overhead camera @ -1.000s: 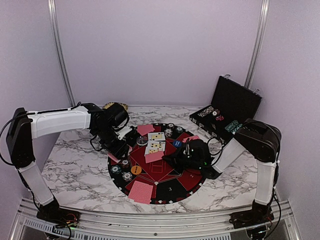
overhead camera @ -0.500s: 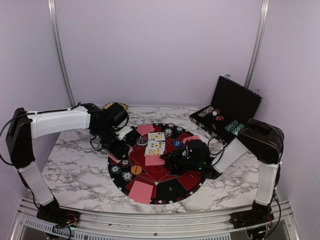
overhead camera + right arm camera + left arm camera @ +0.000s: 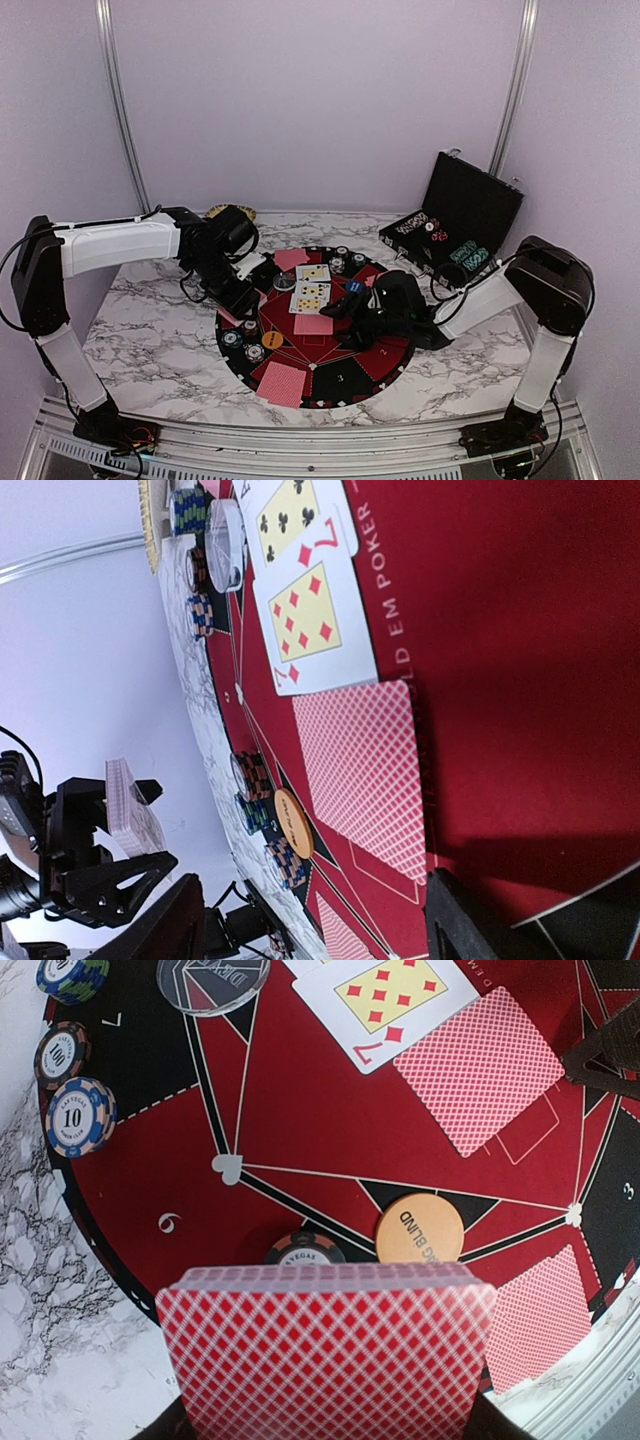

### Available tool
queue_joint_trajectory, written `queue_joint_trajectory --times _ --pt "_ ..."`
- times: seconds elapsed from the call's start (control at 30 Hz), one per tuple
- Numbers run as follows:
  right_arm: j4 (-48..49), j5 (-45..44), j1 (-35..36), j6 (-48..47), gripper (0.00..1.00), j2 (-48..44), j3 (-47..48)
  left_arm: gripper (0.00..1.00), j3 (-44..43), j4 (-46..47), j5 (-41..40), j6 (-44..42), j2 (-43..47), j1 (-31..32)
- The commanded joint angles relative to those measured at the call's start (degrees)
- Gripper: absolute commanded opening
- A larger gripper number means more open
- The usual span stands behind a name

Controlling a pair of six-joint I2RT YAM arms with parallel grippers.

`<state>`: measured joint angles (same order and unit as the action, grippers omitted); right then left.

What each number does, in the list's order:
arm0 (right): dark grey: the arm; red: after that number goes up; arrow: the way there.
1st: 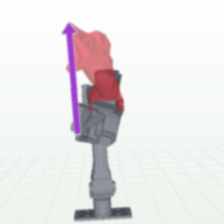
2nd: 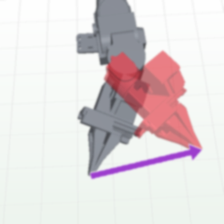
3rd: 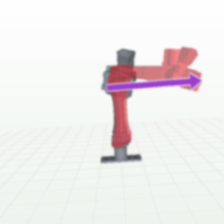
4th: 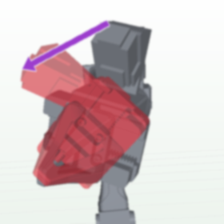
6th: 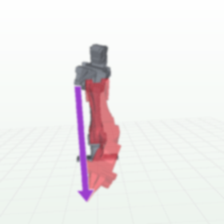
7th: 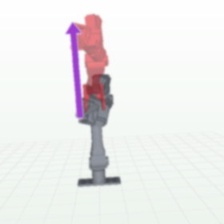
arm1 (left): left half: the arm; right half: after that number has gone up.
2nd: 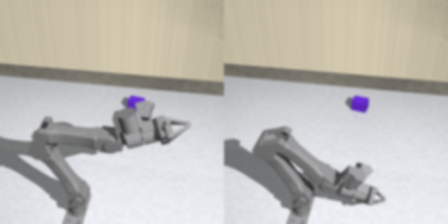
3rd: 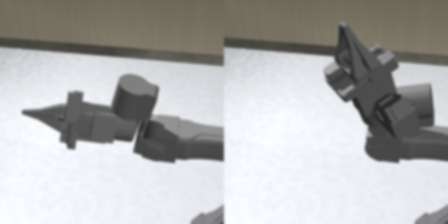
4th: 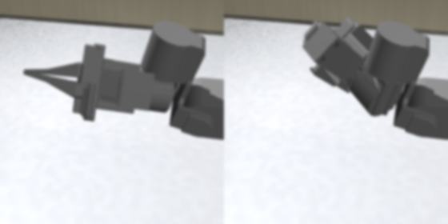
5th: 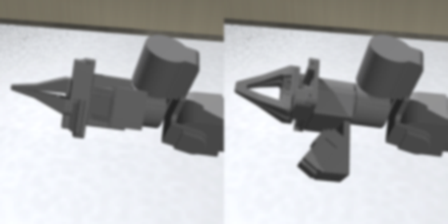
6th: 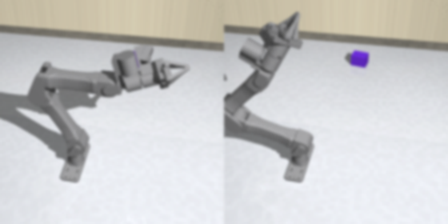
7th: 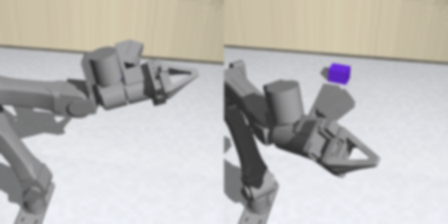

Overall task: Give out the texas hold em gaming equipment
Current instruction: Place the poker card in the community card area, then pick up the poker card from the face-down deck piles.

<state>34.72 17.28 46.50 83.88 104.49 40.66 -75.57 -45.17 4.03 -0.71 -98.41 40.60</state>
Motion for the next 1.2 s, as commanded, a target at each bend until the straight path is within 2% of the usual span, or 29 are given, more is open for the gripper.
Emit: queue_joint_trajectory --times 0.0,0.27,0.43,0.67,0.87,1.0,1.17 --pt "-7.15 3.06 0.53 -5.62 0.74 1.36 6.25 0.25 0.44 0.63 0.52 -0.52 2.3 -0.17" --pt "-6.65 4.25 0.99 -6.13 0.74 4.81 8.79 0.25 0.35 0.66 0.63 -0.73 2.26 -0.17" --pt "-7.79 3.42 0.88 -6.45 0.74 2.73 6.7 0.25 0.51 0.66 0.96 -0.76 2.09 -0.09" --pt "-9.74 2.87 -0.83 -11.43 0.75 -0.78 6.14 0.25 -0.11 0.33 0.68 -0.78 1.71 0.48" --pt "-0.39 12.42 -4.58 -15.86 0.75 -0.99 6.27 0.25 -1.61 -0.68 0.26 -0.78 0.85 1.86" --pt "-3.47 19.36 -5.08 -20.64 0.75 1.3 11.5 0.25 -3.21 -1.19 0.01 -0.69 -0.15 3.15" --pt "-5.31 23.84 -3.48 -23.26 0.75 3.87 17.58 0.25 -5.27 -1.33 0.06 -0.28 -1.71 4.71"
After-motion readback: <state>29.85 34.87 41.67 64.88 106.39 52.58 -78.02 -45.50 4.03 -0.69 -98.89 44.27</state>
